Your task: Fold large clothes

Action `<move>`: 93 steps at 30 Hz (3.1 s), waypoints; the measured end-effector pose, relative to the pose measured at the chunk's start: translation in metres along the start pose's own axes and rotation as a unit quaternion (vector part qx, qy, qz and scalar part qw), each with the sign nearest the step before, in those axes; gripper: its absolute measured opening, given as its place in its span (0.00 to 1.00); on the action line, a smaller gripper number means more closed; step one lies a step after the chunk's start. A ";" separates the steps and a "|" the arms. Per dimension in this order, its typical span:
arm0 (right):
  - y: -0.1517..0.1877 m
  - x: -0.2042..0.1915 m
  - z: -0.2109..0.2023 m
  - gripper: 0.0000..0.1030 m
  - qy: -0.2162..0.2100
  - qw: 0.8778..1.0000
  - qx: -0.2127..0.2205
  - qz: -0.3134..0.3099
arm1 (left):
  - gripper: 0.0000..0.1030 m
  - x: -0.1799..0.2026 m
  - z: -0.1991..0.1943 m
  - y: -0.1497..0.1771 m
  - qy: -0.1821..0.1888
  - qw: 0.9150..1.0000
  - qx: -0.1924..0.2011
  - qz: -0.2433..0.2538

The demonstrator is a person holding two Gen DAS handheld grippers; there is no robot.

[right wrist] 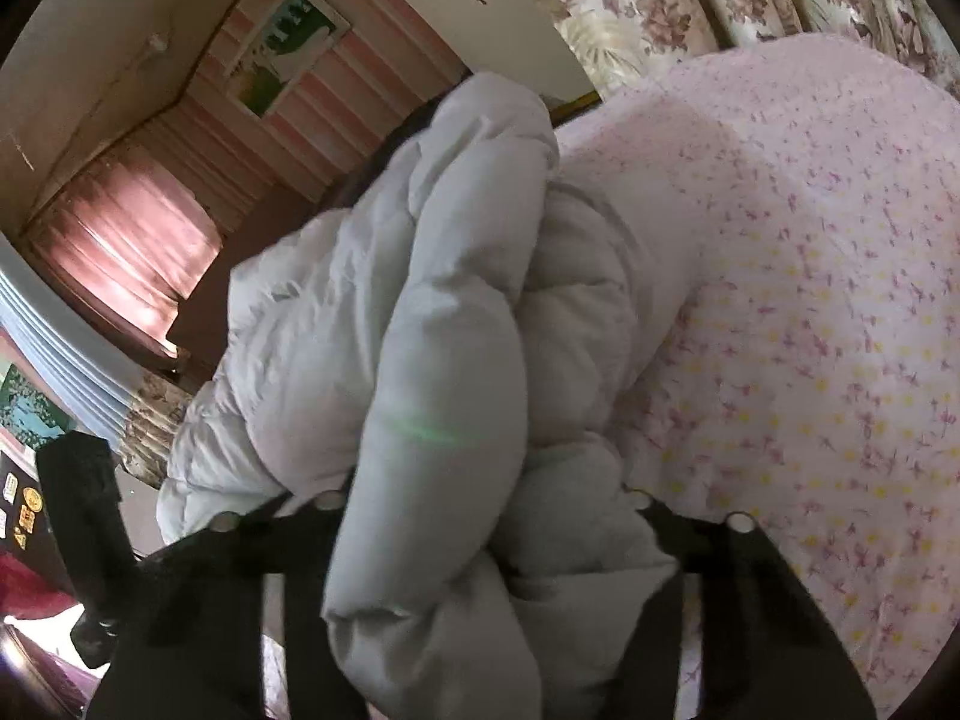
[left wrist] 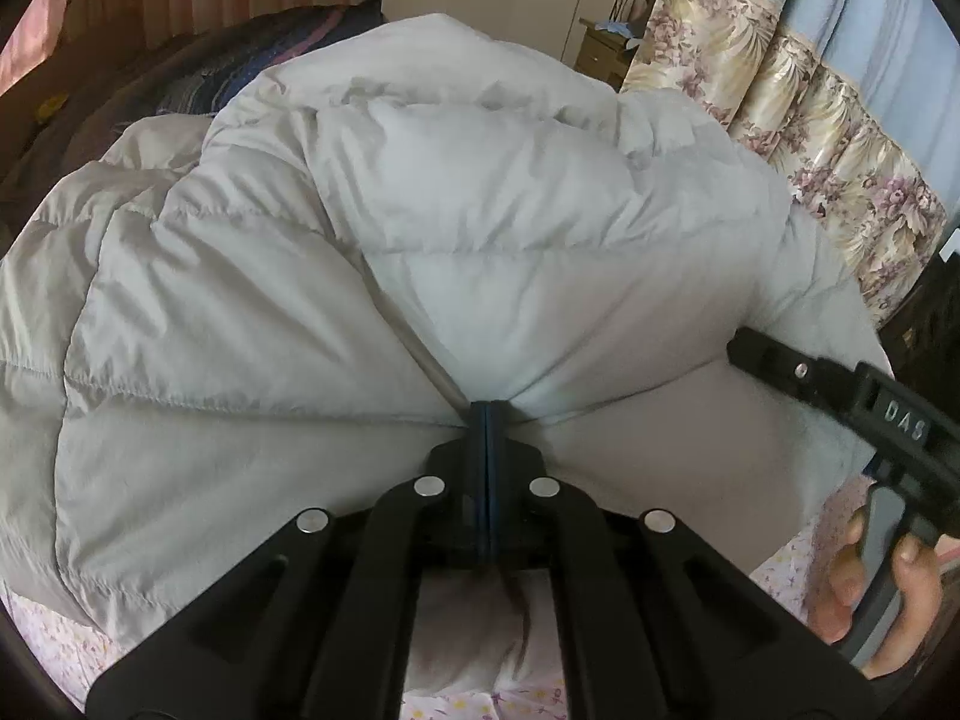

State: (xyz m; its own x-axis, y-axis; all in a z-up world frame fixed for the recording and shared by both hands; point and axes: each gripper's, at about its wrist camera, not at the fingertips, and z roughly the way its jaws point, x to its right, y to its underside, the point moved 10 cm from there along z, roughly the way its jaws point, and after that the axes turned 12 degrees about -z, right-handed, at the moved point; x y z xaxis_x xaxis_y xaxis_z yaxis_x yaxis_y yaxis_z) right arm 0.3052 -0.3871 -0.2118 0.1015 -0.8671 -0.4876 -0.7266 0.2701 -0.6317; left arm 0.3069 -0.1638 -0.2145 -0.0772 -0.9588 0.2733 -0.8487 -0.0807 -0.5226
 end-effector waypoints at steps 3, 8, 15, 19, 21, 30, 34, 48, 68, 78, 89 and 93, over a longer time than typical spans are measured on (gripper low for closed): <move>0.003 -0.002 -0.008 0.51 0.010 1.000 -0.008 -0.002 | 0.00 -0.002 -0.003 0.000 0.010 1.000 -0.005 -0.008; 0.019 0.015 -0.027 0.73 0.014 1.000 -0.004 0.023 | 0.00 -0.003 -0.008 -0.002 0.039 0.999 -0.015 -0.021; 0.021 0.021 -0.025 0.78 0.013 1.000 0.008 0.009 | 0.02 -0.014 -0.008 -0.009 0.044 0.999 -0.017 -0.024; 0.011 0.024 -0.045 0.84 0.032 0.999 0.034 -0.011 | 0.02 -0.013 -0.011 -0.008 0.036 0.999 -0.010 -0.012; 0.008 0.029 -0.049 0.88 0.052 0.998 0.035 -0.030 | 0.02 -0.012 -0.011 -0.007 0.030 1.000 -0.005 -0.003; 0.008 0.015 -0.009 0.87 -0.006 1.000 0.004 -0.024 | 0.01 -0.007 -0.034 -0.010 0.015 1.000 0.018 -0.004; 0.001 0.009 0.004 0.58 -0.012 1.000 0.008 -0.019 | 0.01 -0.009 -0.029 -0.011 0.002 1.000 0.014 -0.008; -0.024 -0.027 -0.015 0.34 0.012 0.994 0.066 -0.085 | 0.00 0.003 -0.009 0.001 -0.012 0.999 0.034 0.017; -0.053 -0.167 -0.026 0.27 0.069 0.963 0.065 -0.254 | 0.00 -0.055 -0.066 -0.010 0.055 0.998 0.009 -0.009; -0.016 -0.303 0.060 0.27 0.097 0.915 -0.013 -0.391 | 0.00 -0.207 -0.130 -0.035 -0.027 0.997 0.059 -0.037; 0.096 -0.339 0.150 0.27 0.132 0.825 -0.144 -0.531 | 0.00 -0.310 -0.169 -0.032 -0.065 0.990 0.086 -0.087; 0.113 -0.340 0.154 0.26 0.164 0.780 -0.141 -0.587 | 0.00 -0.328 -0.180 -0.025 -0.067 0.988 0.088 -0.108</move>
State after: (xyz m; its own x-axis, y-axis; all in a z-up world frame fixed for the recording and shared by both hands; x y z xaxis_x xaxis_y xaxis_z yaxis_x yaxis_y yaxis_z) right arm 0.2928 0.0032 -0.2101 0.6646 -0.5208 0.5357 -0.3894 -0.8534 -0.3466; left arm 0.2595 0.2022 -0.1455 0.1747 -0.9407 0.2908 -0.7325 -0.3216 -0.6000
